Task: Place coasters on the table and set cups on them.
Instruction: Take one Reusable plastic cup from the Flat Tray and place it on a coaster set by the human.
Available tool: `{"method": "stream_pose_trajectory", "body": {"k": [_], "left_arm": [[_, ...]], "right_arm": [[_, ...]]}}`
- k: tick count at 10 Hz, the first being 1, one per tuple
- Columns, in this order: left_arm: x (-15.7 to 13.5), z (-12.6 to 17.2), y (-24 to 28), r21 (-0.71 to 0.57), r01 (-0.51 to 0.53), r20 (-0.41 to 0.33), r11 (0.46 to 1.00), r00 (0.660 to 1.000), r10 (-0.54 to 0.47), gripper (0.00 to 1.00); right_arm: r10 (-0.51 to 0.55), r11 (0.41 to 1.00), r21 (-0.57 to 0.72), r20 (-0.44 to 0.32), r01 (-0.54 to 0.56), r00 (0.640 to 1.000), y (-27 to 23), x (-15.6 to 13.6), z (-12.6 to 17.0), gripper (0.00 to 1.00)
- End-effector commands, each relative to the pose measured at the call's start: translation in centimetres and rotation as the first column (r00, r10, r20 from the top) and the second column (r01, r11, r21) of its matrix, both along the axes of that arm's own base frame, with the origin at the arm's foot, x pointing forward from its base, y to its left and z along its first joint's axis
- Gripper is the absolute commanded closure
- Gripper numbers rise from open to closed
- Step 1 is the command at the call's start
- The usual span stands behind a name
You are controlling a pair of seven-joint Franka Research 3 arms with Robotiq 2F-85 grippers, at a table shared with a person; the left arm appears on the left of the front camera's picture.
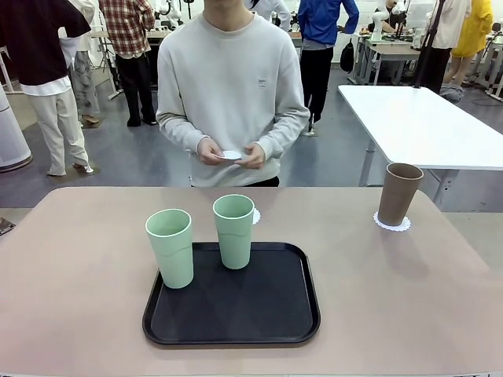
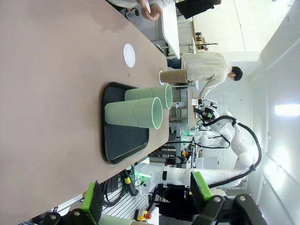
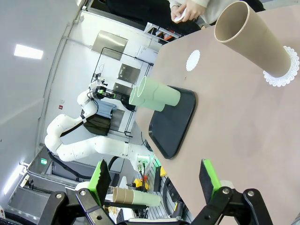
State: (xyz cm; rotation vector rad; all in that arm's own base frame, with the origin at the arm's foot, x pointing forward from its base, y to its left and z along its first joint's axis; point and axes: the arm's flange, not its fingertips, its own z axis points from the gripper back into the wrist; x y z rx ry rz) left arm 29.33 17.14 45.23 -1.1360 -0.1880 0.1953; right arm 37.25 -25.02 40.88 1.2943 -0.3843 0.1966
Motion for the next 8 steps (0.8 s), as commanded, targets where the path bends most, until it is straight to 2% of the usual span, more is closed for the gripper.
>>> {"method": "stream_pose_trajectory", "body": {"k": [1, 8], "left_arm": [[-0.12, 0.10, 0.09, -0.006, -0.002, 0.008, 1.000, 1.000, 0.002, 0.00], [-0.12, 0.10, 0.09, -0.006, -0.002, 0.008, 1.000, 1.000, 0.002, 0.00]], "right_arm": [[-0.002, 1.000, 0.002, -0.007, 0.002, 1.000, 0.07, -0.04, -0.03, 0.00], [-0.002, 1.000, 0.002, -0.007, 0.002, 1.000, 0.07, -0.04, -0.03, 0.00]]}}
